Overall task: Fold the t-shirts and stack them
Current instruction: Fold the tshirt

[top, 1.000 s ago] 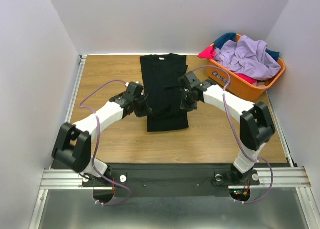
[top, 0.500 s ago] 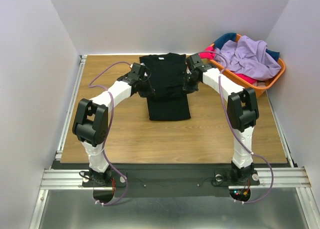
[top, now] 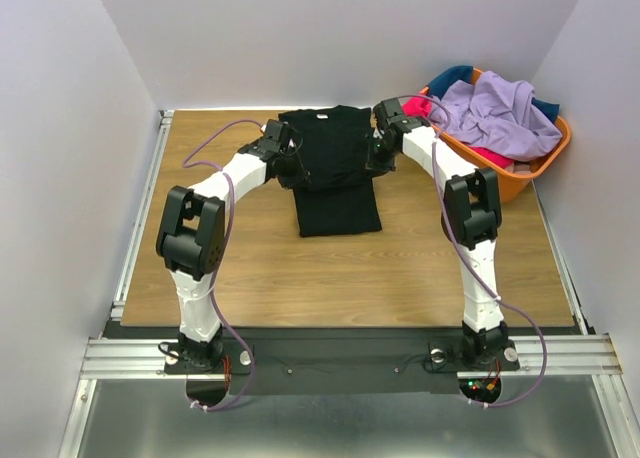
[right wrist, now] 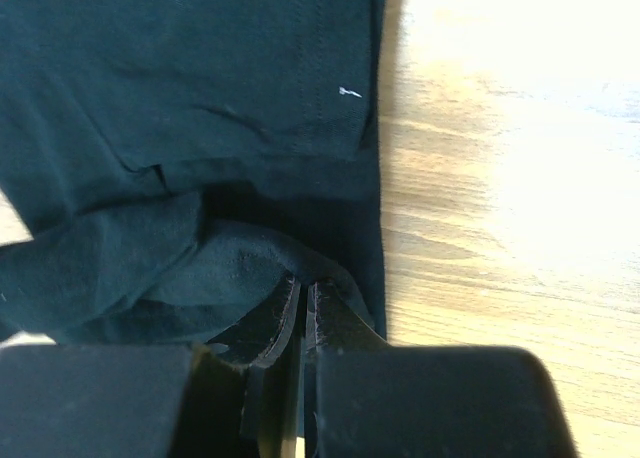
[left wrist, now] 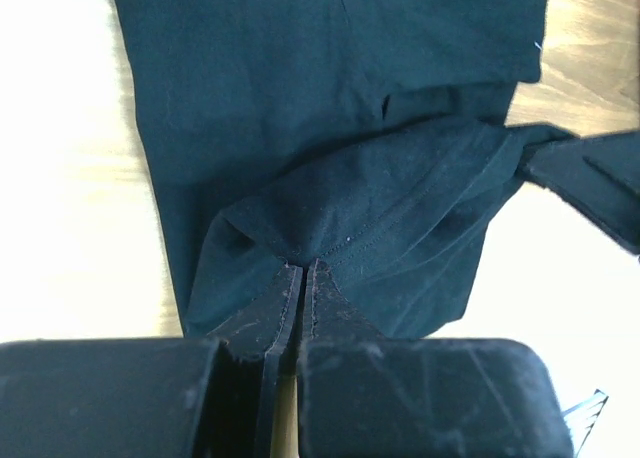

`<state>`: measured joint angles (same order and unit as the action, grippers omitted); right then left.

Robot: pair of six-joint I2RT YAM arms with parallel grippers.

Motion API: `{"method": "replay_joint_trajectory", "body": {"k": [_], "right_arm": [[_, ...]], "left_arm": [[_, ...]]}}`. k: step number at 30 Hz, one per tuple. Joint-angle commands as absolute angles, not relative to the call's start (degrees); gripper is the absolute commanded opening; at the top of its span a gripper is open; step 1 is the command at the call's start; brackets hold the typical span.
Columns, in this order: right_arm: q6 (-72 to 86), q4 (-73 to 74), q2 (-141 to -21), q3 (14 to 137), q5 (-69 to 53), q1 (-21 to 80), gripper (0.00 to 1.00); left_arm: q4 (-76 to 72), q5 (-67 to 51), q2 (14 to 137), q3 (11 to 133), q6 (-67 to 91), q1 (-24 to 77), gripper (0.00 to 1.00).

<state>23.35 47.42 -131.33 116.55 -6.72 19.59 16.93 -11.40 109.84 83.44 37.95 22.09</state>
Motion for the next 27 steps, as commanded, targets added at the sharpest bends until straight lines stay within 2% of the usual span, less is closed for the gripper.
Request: {"method": "replay_joint_trajectory", "body": {"k": [1, 6, 7, 8, 10, 11, 13, 14, 17, 23, 27], "right_arm": [[21.80, 48.34, -132.01, 118.91, -6.86, 18.90, 0.00], [21.88, 48.34, -133.41, 120.67, -6.59, 18.54, 0.03], [21.97, 48.43, -133.50, 121.98, -6.59, 18.28, 0.06], [22.49, 48.43, -133.68, 122.60, -6.59, 18.11, 0.15], [23.20, 48.34, -133.07, 124.27, -6.68, 17.49, 0.29], [23.73, 48.25, -132.81, 124.89, -6.59, 17.32, 0.49], [24.26, 48.25, -131.31, 125.94, -5.45, 16.70, 0.64], [24.69, 48.16, -130.70, 126.30, -5.01, 16.61, 0.72], [24.87, 47.90, -128.07, 125.78, -3.87, 16.17, 0.79], [24.08, 45.53, -124.37, 117.52, -11.94, 16.26, 0.79], [22.42, 44.65, -122.44, 112.07, -15.38, 18.53, 0.78]], "left_arm": [[17.93, -11.17, 111.62, 87.63, 36.91, 21.36, 0.00], [18.28, -9.14, 111.18, 87.63, 37.53, 20.48, 0.00], [18.28, -8.79, 111.18, 87.97, 37.70, 20.22, 0.00], [18.37, -8.53, 111.18, 88.24, 37.79, 20.04, 0.02], [18.72, -6.78, 110.74, 88.94, 38.32, 19.60, 0.23], [18.63, -5.81, 110.22, 89.03, 39.36, 19.51, 0.50], [17.50, -2.65, 107.85, 88.60, 40.51, 19.51, 0.70], [16.88, -1.94, 106.80, 88.33, 41.47, 19.51, 0.84], [15.56, -1.23, 104.77, 87.89, 41.92, 19.60, 0.87], [14.50, -5.27, 104.50, 85.17, 38.15, 22.67, 0.87], [12.40, -5.36, 102.84, 81.48, 35.60, 29.24, 0.87]]}}
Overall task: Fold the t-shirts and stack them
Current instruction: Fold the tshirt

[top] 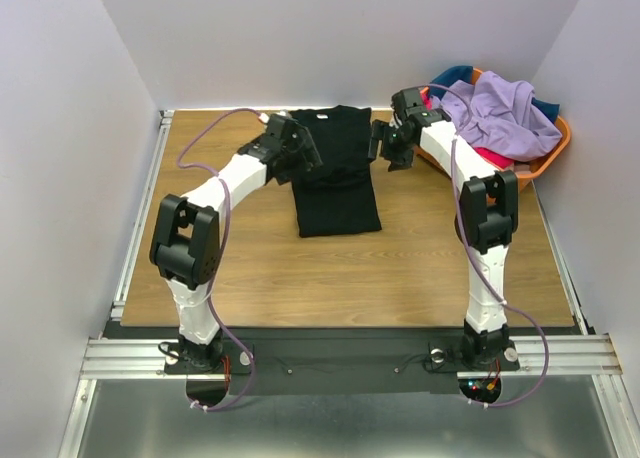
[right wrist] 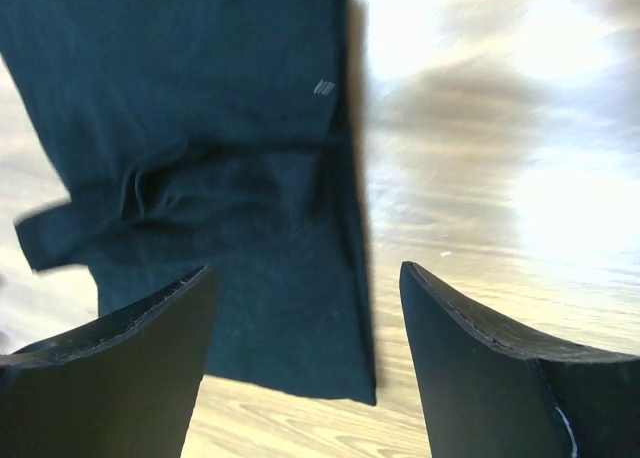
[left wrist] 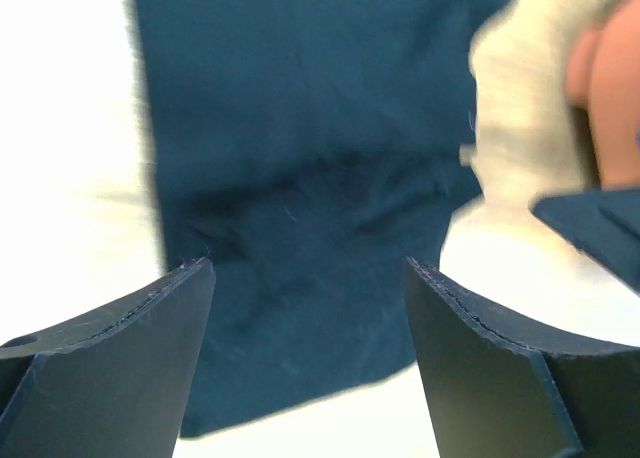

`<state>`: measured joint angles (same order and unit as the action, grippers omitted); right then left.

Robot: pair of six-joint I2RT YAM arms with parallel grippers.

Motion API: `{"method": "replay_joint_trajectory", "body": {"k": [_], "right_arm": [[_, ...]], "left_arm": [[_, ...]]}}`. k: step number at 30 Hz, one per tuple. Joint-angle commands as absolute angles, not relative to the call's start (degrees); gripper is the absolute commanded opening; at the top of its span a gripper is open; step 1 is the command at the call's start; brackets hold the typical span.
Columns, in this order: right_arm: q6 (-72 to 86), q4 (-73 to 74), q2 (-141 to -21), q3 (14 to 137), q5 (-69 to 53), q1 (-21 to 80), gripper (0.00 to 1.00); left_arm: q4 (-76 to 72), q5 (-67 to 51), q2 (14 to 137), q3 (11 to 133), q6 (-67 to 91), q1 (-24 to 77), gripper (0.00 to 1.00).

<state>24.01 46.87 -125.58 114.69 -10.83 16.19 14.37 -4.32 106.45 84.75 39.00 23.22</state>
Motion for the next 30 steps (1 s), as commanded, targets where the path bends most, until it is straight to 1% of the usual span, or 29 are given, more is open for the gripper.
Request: {"method": "replay_joint_trajectory", "body": {"k": [1, 6, 12, 20, 23, 30], "right_arm": [[22.24, 44.65, -122.00, 110.32, -15.38, 18.98, 0.79], [23.82, 42.72, -119.62, 104.25, -13.28, 20.04, 0.79], [24.17, 42.80, -118.57, 101.69, -10.72, 20.04, 0.79], [23.38, 43.07, -117.86, 102.48, -11.60, 20.39, 0.79], [22.94, 43.33, -117.07, 101.87, -11.34, 21.27, 0.79], [23.03, 43.24, -116.81, 100.02, -13.18, 23.81, 0.78]], "left_arm": [[11.87, -5.71, 102.75, 80.08, 35.33, 30.31, 0.87], [6.33, -6.94, 103.18, 76.47, 34.98, 34.89, 0.87], [3.60, -5.98, 107.31, 74.80, 30.16, 37.88, 0.87], [4.39, 2.10, 112.85, 71.72, 26.81, 41.57, 0.88], [5.36, 3.60, 112.68, 69.97, 26.89, 43.15, 0.88], [5.54, 6.50, 107.85, 63.29, 27.68, 47.98, 0.88]]}}
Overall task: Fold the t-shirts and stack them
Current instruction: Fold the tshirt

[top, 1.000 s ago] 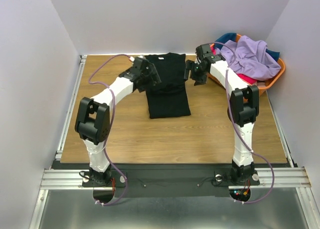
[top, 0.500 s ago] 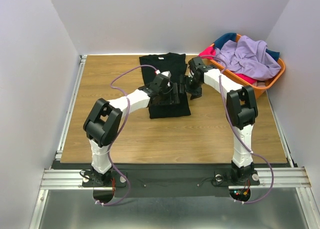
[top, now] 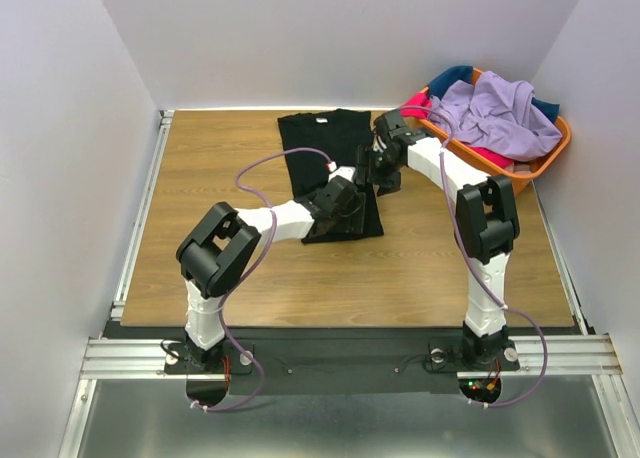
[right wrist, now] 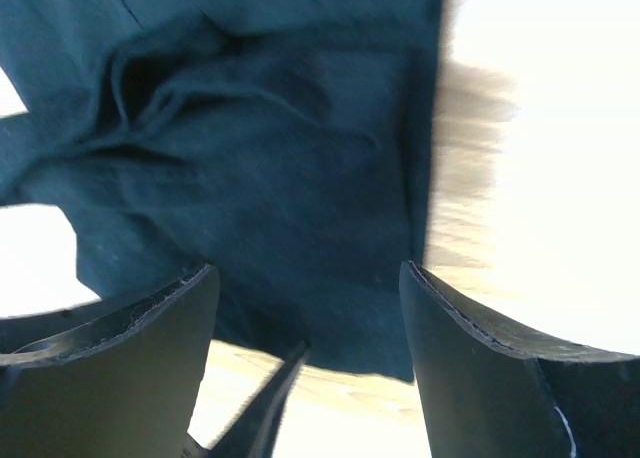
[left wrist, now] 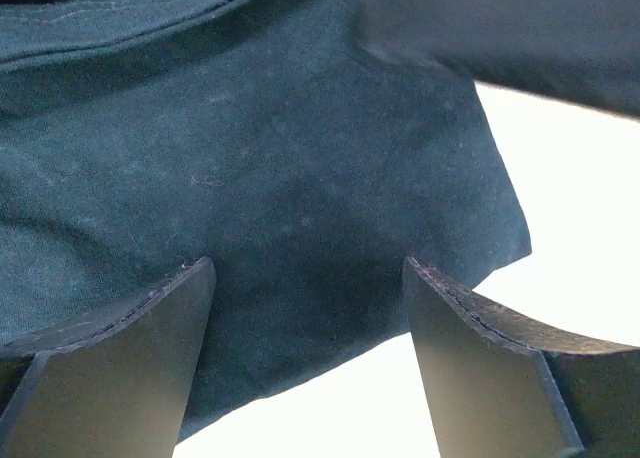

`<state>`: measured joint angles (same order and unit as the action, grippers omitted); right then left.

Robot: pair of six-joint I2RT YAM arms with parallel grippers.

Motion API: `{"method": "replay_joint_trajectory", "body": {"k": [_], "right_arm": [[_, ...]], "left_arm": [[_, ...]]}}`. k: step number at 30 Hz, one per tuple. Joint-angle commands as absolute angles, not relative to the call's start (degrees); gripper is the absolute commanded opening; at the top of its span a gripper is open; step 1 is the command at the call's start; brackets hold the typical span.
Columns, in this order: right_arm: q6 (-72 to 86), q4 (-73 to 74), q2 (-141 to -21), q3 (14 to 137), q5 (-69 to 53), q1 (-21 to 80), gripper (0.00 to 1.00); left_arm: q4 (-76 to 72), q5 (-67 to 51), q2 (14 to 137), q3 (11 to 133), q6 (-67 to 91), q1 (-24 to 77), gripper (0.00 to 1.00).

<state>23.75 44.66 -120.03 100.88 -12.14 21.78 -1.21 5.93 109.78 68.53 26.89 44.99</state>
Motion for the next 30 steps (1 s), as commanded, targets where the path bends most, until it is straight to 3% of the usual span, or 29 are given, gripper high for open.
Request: {"method": "replay_joint_trajectory", "body": {"k": [1, 15, 25, 30], "right_arm": [[22.94, 43.33, -116.89, 100.02, -13.79, 24.25, 0.78], [24.08, 43.42, -117.42, 96.32, -15.91, 29.18, 0.77], [25.05, 43.94, -124.98, 113.45, -8.00, 26.81, 0.78], [24.44, 44.65, -124.64, 115.67, -7.03, 25.93, 0.78]], "left_arm": [[5.54, 6.68, 107.41, 61.63, 28.03, 48.51, 0.88], [5.27, 8.52, 101.96, 53.79, 33.66, 57.21, 0.88], [7.03, 8.88, 100.20, 47.73, 40.69, 66.44, 0.88], [10.27, 10.28, 98.88, 47.20, 43.33, 68.73, 0.88]]}}
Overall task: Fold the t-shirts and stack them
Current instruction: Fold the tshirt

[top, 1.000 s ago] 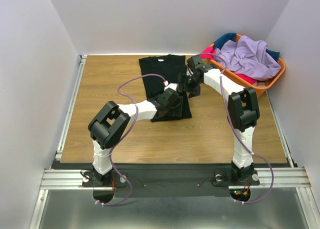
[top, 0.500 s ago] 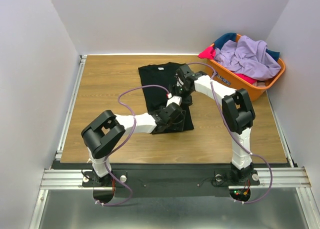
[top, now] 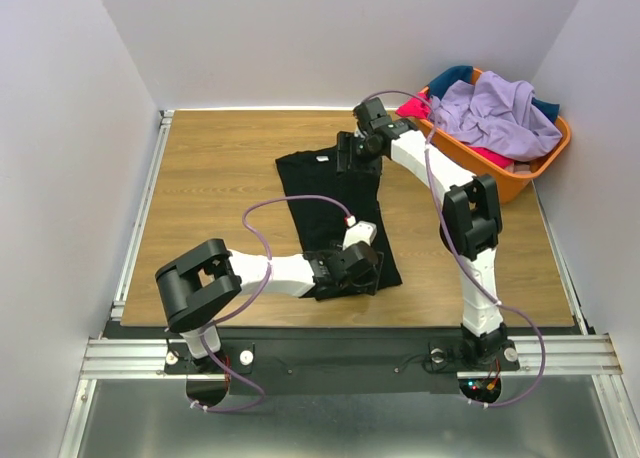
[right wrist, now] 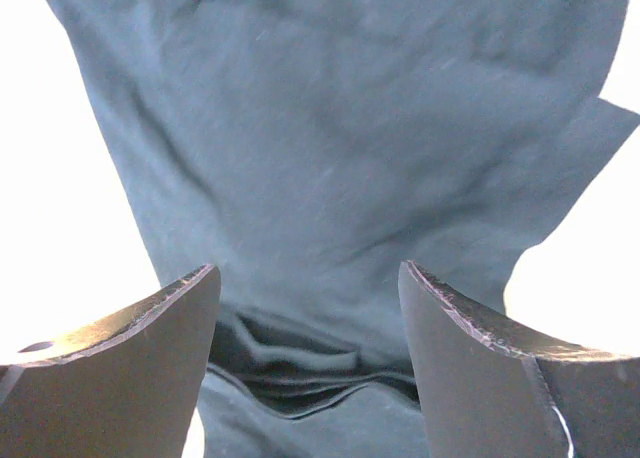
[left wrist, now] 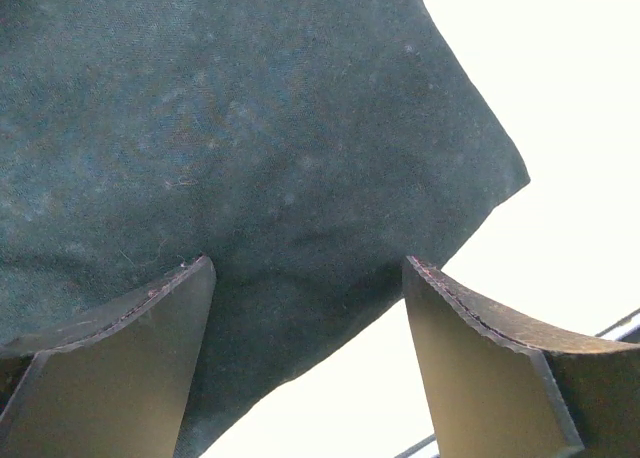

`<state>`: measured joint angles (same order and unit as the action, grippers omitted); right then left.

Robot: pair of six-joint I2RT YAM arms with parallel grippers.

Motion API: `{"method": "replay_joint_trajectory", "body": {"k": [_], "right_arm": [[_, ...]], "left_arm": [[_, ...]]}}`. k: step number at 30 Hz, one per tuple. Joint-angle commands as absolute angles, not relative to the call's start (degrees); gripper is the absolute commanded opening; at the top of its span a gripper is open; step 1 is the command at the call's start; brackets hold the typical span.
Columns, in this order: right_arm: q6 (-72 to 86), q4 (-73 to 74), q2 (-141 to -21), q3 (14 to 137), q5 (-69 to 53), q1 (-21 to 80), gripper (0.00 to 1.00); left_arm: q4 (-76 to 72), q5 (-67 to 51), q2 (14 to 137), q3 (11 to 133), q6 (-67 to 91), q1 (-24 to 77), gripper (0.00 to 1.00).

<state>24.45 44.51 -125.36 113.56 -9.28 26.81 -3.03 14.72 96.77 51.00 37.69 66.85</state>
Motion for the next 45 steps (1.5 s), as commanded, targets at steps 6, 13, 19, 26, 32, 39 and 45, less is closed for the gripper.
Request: {"method": "replay_joint_trajectory", "body": {"k": [6, 13, 19, 26, 32, 39, 45], "right_arm": [[23.91, 44.56, -117.27, 108.56, -7.03, 26.01, 0.79], [25.05, 44.47, -106.62, 93.01, -6.76, 25.93, 0.80], [28.38, 43.95, -96.08, 77.21, -9.84, 26.45, 0.80], [37.34, 40.96, -84.04, 58.99, -9.05, 32.78, 0.80], [45.35, 37.01, -76.39, 48.70, -8.53, 36.82, 0.79], [48.69, 34.37, -77.25, 45.70, -6.16, 40.51, 0.76], [50.18, 31.64, -81.82, 45.70, -4.84, 42.80, 0.72]], "left_arm": [[19.40, 17.39, 93.88, 53.08, 42.89, 67.68, 0.93], [24.08, 20.56, 81.16, 55.81, 44.03, 62.58, 0.97], [21.98, 17.42, 65.87, 47.57, 48.86, 58.72, 0.98], [16.88, 8.53, 51.17, 28.25, 63.43, 58.01, 0.98], [18.89, 6.86, 37.19, 19.97, 69.08, 58.01, 0.96], [22.85, 6.33, 34.36, 18.81, 69.00, 58.01, 0.95], [20.92, 5.63, 38.67, 18.98, 68.29, 58.01, 0.95]]}}
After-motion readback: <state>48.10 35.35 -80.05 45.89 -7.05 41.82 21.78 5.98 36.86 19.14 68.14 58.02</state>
